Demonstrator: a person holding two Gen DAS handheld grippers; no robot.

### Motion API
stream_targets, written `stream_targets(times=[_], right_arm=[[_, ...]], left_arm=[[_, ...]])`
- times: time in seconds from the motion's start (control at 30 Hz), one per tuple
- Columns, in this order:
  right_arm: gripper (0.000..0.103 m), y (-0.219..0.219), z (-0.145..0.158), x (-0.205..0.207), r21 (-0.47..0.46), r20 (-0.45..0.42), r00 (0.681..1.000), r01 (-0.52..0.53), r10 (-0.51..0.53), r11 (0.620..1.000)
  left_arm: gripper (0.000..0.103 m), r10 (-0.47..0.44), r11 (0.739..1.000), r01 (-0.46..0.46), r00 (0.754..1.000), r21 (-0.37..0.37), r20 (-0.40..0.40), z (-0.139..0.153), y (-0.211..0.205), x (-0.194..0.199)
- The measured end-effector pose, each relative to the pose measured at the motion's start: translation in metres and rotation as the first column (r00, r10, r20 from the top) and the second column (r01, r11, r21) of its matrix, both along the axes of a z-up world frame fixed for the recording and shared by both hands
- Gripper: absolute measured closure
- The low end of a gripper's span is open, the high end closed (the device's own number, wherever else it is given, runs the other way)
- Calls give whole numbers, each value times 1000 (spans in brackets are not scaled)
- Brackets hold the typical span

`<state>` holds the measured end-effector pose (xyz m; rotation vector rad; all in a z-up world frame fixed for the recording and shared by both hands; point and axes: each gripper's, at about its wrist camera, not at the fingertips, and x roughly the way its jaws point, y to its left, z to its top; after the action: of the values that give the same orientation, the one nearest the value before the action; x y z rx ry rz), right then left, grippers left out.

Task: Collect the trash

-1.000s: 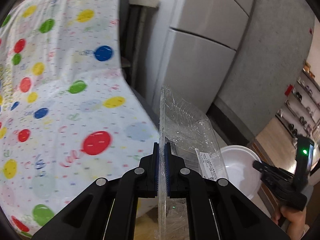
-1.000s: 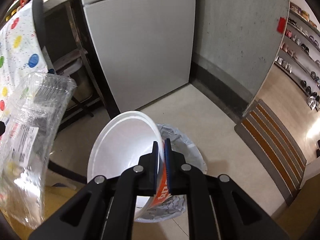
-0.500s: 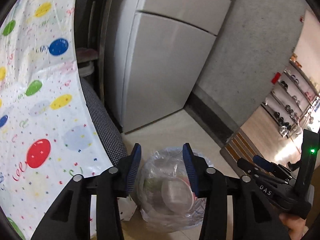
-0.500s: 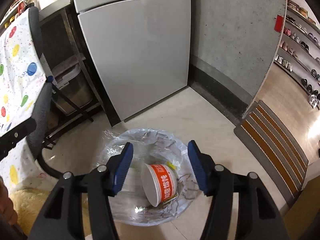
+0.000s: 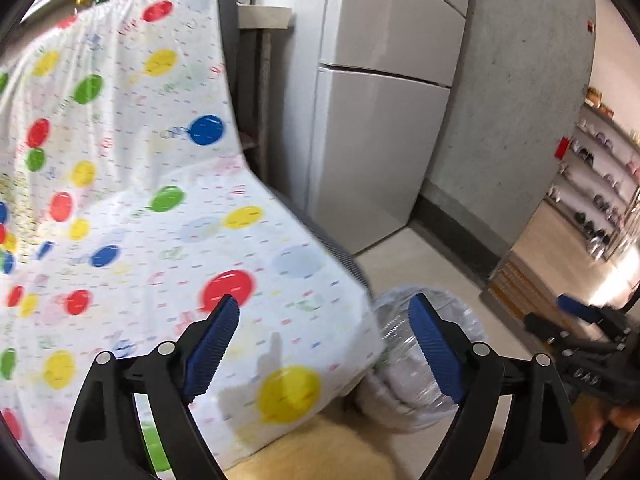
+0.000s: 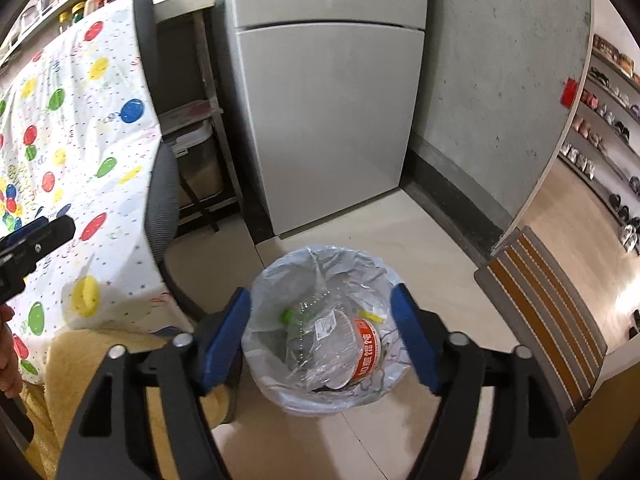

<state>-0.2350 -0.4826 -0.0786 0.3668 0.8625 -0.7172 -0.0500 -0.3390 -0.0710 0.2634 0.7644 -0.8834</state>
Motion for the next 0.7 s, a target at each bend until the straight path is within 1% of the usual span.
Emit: stream_targets(times=[0.13, 0.2, 0.23, 0.3, 0.4, 0.5, 0.7], right_arm=[[20, 17, 4, -1, 20, -2, 1000, 4, -4, 1000], [9, 29, 10, -5, 26, 7, 1000, 10, -11, 1000], [6, 35, 15, -7, 24, 19, 1000, 9, -10, 1000], [6, 49, 28, -11, 17, 45, 999, 2, -3, 1000], [6, 64, 47, -15, 10, 73, 997, -19, 19, 1000], [6, 81, 65, -19, -8, 71, 997, -27, 28, 1000], [6, 105, 80, -33, -39, 47, 998, -31, 33, 999]], left_arm=[[15, 23, 999, -23, 1000, 34, -13, 4, 19, 3], [15, 31, 998, -31, 1000, 52, -3, 6, 28, 2], [13, 28, 998, -28, 1000, 52, -8, 8, 32, 2], [9, 33, 998, -30, 999, 63, -39, 12, 43, 2], [8, 63, 996, -61, 998, 66, -28, 22, 57, -1], [8, 85, 994, -84, 996, 66, -16, 35, 73, -7], [8, 126, 989, -125, 992, 73, 1, 57, 99, -23]])
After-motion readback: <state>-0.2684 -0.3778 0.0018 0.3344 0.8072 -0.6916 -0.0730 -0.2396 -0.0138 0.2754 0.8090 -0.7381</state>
